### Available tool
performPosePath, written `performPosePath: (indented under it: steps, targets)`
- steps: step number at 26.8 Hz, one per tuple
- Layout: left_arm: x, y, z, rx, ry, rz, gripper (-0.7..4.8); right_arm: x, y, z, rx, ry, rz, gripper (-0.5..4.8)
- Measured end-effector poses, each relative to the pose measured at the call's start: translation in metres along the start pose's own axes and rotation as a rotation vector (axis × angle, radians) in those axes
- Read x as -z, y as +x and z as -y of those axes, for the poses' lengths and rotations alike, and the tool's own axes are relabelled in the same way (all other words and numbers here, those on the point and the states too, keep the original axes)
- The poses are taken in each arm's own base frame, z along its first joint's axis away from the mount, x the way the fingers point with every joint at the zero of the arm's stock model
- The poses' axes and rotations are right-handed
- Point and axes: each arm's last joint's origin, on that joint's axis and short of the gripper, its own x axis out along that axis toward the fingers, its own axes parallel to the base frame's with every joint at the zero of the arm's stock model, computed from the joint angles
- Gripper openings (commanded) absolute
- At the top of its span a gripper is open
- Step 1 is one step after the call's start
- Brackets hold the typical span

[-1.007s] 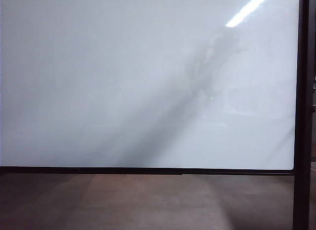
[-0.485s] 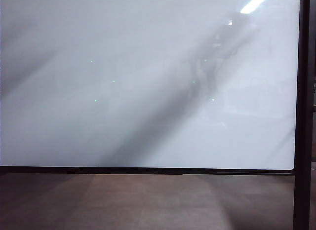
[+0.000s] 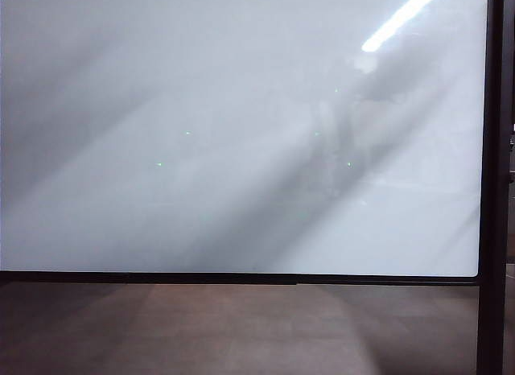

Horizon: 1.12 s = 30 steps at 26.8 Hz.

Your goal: Reach to the right to find the marker pen, pick it up, and write the number 6 on the whiteboard.

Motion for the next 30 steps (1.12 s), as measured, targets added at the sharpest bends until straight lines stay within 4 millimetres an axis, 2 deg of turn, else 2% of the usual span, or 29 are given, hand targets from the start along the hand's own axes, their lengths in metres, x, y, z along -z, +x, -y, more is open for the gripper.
performPosePath:
  steps: [5,8,11,12,16,18,19,25,28,30]
  targets:
    - [0.001,0.002,0.003,0.009,0.004,0.001,-0.05,0.016,0.02,0.019,-0.106,-0.014,0.029,-0.06]
    - [-0.002,0.002,0.002,-0.013,0.006,0.028,-0.05,0.048,0.044,0.031,-0.205,-0.014,-0.003,-0.06]
    - [-0.003,0.002,0.002,-0.012,0.006,0.03,-0.05,0.068,0.059,0.033,-0.226,-0.016,0.002,-0.06]
    - [-0.003,0.002,0.002,-0.014,0.006,0.03,-0.05,0.082,0.067,0.034,-0.228,-0.014,-0.006,-0.06]
    - [-0.003,0.002,0.002,-0.014,0.006,0.031,-0.05,0.122,0.081,0.037,-0.227,-0.008,-0.032,-0.06]
    - [-0.003,0.002,0.002,-0.017,0.006,0.031,-0.05,0.138,0.085,0.038,-0.226,-0.006,-0.041,2.08]
    - [-0.003,0.002,0.002,-0.017,0.007,0.031,-0.05,0.142,0.086,0.039,-0.225,-0.005,-0.052,2.58]
    - [-0.003,0.002,0.002,-0.017,0.007,0.03,-0.05,0.171,0.093,0.045,-0.253,-0.002,-0.062,2.71]
    - [-0.003,0.002,0.002,-0.017,0.007,0.03,-0.05,0.187,0.107,0.055,-0.27,0.0,-0.062,2.71]
    - [-0.003,0.002,0.001,-0.018,0.007,0.029,-0.05,0.191,0.116,0.056,-0.28,-0.004,-0.048,2.71]
